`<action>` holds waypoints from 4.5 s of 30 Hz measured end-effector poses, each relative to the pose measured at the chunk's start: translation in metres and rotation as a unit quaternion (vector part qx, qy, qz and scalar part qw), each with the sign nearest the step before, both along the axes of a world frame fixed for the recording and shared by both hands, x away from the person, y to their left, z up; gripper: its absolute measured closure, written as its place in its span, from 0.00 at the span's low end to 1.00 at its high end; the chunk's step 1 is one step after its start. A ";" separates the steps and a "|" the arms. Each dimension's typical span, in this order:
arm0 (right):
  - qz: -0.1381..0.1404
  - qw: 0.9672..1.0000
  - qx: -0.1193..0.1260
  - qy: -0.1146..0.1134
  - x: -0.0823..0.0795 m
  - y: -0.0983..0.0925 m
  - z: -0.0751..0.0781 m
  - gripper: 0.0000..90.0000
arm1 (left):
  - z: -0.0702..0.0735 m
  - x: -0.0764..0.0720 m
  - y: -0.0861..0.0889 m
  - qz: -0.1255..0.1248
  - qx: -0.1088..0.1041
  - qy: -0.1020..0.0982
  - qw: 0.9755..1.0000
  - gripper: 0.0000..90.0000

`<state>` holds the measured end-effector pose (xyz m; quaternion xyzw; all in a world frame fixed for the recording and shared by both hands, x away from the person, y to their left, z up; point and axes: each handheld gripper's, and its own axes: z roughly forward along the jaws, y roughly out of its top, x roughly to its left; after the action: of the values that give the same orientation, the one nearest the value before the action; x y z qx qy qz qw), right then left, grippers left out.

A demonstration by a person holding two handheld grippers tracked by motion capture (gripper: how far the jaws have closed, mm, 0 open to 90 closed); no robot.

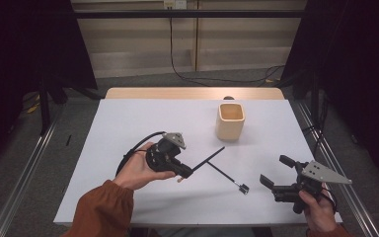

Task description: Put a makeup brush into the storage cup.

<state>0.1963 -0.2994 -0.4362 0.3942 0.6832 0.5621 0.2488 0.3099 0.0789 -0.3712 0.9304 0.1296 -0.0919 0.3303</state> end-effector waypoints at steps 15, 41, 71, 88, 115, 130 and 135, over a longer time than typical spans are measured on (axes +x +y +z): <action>0.004 1.000 0.002 0.002 0.000 0.001 0.000 0.00 | -0.002 0.002 -0.010 -0.034 0.099 0.014 0.994 0.94; 0.010 1.000 0.000 0.001 0.000 0.001 0.000 0.00 | -0.015 0.002 -0.017 -0.081 0.181 0.014 0.980 0.94; 0.113 0.993 0.003 -0.018 0.039 0.017 0.043 0.00 | -0.014 -0.002 -0.017 -0.082 0.166 0.020 0.982 0.94; 0.250 0.963 -0.046 0.089 0.069 0.050 0.054 0.08 | -0.013 -0.003 -0.022 -0.096 0.175 0.016 0.980 0.94; 0.400 0.874 -0.225 0.160 0.103 0.116 0.066 0.06 | -0.011 -0.006 -0.027 -0.114 0.184 0.012 0.976 0.94; 0.418 0.809 -0.345 0.226 0.110 0.152 0.063 0.18 | -0.015 -0.007 -0.031 -0.119 0.194 0.014 0.974 0.94; 0.421 0.794 -0.362 0.248 0.110 0.158 0.057 0.27 | -0.017 -0.008 -0.032 -0.118 0.200 0.016 0.973 0.94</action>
<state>0.3067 -0.1412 -0.3791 0.0748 0.9735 0.2058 -0.0656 0.3022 0.0472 -0.3882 0.9847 0.0400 -0.1174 0.1225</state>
